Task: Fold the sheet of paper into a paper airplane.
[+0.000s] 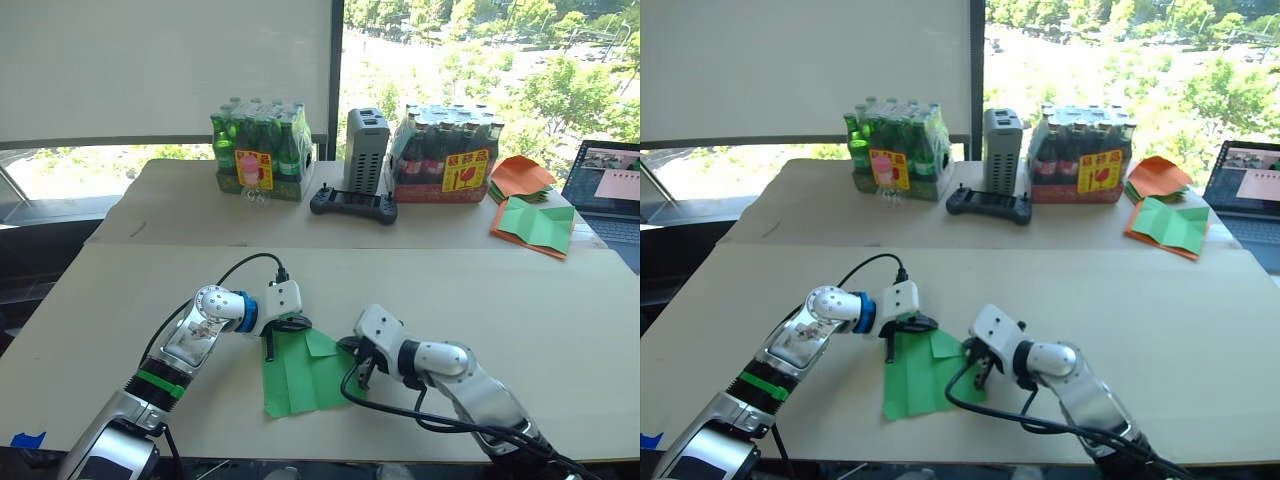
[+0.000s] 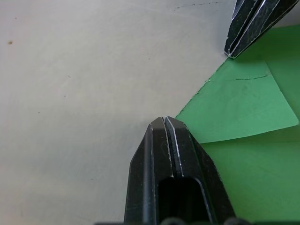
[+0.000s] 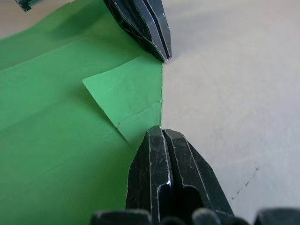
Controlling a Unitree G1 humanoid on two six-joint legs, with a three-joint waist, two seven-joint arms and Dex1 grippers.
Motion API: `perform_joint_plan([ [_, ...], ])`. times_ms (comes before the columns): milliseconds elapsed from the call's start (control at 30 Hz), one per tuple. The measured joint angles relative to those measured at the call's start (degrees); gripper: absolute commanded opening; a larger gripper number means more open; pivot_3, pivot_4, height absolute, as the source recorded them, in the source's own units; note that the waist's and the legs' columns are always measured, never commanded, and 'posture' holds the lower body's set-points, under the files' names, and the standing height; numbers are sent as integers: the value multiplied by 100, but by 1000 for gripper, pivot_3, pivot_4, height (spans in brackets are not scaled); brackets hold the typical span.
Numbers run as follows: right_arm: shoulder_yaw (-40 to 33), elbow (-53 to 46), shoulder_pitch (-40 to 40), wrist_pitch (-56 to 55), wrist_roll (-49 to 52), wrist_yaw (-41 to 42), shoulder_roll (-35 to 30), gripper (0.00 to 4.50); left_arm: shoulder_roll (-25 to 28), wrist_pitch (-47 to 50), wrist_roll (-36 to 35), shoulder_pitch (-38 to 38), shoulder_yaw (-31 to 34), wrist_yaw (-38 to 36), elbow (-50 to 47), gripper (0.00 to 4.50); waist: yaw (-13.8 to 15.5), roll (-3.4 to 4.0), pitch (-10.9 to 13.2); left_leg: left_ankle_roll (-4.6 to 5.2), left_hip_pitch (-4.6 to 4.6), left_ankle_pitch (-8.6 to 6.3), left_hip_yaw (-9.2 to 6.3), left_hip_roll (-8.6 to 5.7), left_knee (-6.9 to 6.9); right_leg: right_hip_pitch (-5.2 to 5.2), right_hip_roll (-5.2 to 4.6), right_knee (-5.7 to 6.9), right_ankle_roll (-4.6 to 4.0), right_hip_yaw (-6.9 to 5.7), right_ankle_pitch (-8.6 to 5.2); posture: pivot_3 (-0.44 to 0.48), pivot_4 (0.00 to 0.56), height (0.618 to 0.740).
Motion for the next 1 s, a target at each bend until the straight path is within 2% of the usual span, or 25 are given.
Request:
perform_joint_plan([
  [667,-101,-445,257,219,129,-46,-403,37,-65,-115,0,-46,-14,-44,147,0,77,-2,-1,5,3,-3,1,0,-2,8,0,-14,1,-1,0,0,150,675],
  [1000,-325,-509,192,627,447,-36,-377,37,-70,-126,0,-55,-6,-55,155,0,87,-2,-1,5,1,-3,1,1,-3,7,0,-17,1,-1,0,0,150,675],
])
